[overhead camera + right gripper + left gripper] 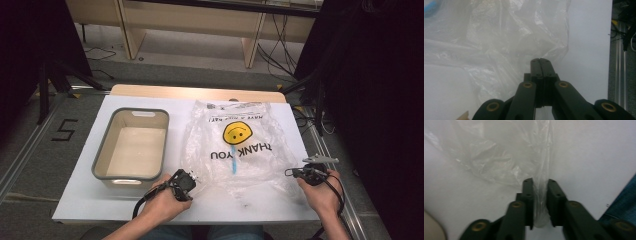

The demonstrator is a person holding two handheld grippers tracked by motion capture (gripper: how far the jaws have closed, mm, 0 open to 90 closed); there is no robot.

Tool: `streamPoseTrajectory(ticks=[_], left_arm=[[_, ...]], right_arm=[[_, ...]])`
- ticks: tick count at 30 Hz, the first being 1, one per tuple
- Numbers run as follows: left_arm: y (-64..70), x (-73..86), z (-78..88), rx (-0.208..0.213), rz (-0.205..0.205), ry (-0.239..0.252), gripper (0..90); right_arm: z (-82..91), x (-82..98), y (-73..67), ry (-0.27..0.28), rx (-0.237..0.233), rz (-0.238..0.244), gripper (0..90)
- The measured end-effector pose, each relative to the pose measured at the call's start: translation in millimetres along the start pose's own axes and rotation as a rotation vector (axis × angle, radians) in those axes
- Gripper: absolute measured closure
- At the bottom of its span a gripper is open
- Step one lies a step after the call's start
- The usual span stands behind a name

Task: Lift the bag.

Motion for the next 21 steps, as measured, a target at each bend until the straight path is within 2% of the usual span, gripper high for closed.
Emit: streamPoseTrajectory(ticks=[1,2,3,4,5,6,7,8,10,11,12,13,14,15,16,18,19,20,21], left_arm=[[0.5,-0.7,-0.7,0.004,0.000,0.012,87.4],[0.6,-0.8,-0.7,0.008,-0.001,0.018,87.4],[0.5,-0.8,-0.5,0.014,0.000,0.021,88.5],[0.2,-0.5,-0.5,0.020,0.002,0.024,88.5],[0.1,-0.6,-0.6,0.024,0.006,0.031,88.8],[0.1,-0.5,-0.5,0.025,0.006,0.035,88.8],[-0.2,-0.4,-0.4,0.028,0.004,0.040,89.0],[-0.2,-0.4,-0.4,0.028,0.004,0.040,89.1],[-0.1,-1.1,-0.3,0.029,0.002,0.055,89.1],[0.3,-1.6,-0.4,0.032,0.002,0.064,89.2],[0.9,-1.9,-0.4,0.037,0.001,0.069,89.2],[1.5,-2.6,0.0,0.038,-0.002,0.076,89.3],[2.1,-3.4,0.5,0.041,-0.007,0.082,89.3],[2.8,-4.5,0.9,0.043,-0.009,0.094,89.3],[3.2,-5.5,1.6,0.045,-0.011,0.101,89.3],[3.6,-8.7,4.2,0.054,-0.016,0.129,89.3],[3.7,-11.0,6.0,0.058,-0.018,0.150,89.4],[4.0,-13.9,8.6,0.064,-0.017,0.173,89.4],[4.2,-17.4,11.4,0.068,-0.024,0.203,89.4]], right_arm=[[1.8,-0.7,-2.9,0.001,-0.022,-0.013,90.0],[1.8,-0.7,-2.9,0.001,-0.022,-0.013,90.0],[5.5,-4.3,-7.2,0.026,-0.040,-0.030,80.1],[5.5,-4.3,-7.2,0.026,-0.040,-0.030,80.1],[11.2,-9.3,-11.2,0.057,-0.045,-0.045,65.9],[11.2,-9.3,-11.2,0.057,-0.045,-0.045,65.9],[17.5,-14.5,-12.7,0.105,-0.045,-0.055,53.2],[17.5,-14.5,-12.7,0.105,-0.045,-0.055,53.2],[23.8,-16.8,-11.6,0.126,-0.033,-0.055,44.7],[26.4,-16.6,-11.5,0.126,-0.035,-0.055,43.2],[28.3,-15.1,-12.4,0.117,-0.052,-0.050,41.7],[29.7,-6.7,-17.3,0.070,-0.088,-0.042,37.8],[29.7,-6.7,-17.3,0.070,-0.088,-0.042,37.8],[26.3,8.6,-22.9,-0.008,-0.118,-0.012,37.2],[26.3,8.6,-22.9,-0.008,-0.118,-0.012,37.2],[20.3,23.2,-26.2,-0.070,-0.137,0.019,38.0],[16.1,34.3,-27.9,-0.129,-0.155,0.037,40.3],[16.1,34.3,-27.9,-0.129,-0.155,0.037,40.3],[12.7,39.7,-27.5,-0.155,-0.162,0.046,45.4]])
Point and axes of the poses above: each handheld gripper's, and its own axes: z roughly backward along the jaws, x roughly out of its underside, y roughly to its right, the point moved 8 cm from there along -z, roughly forward along the jaws, and after that the axes turned 9 degrees about y, right-handed, at the moved point
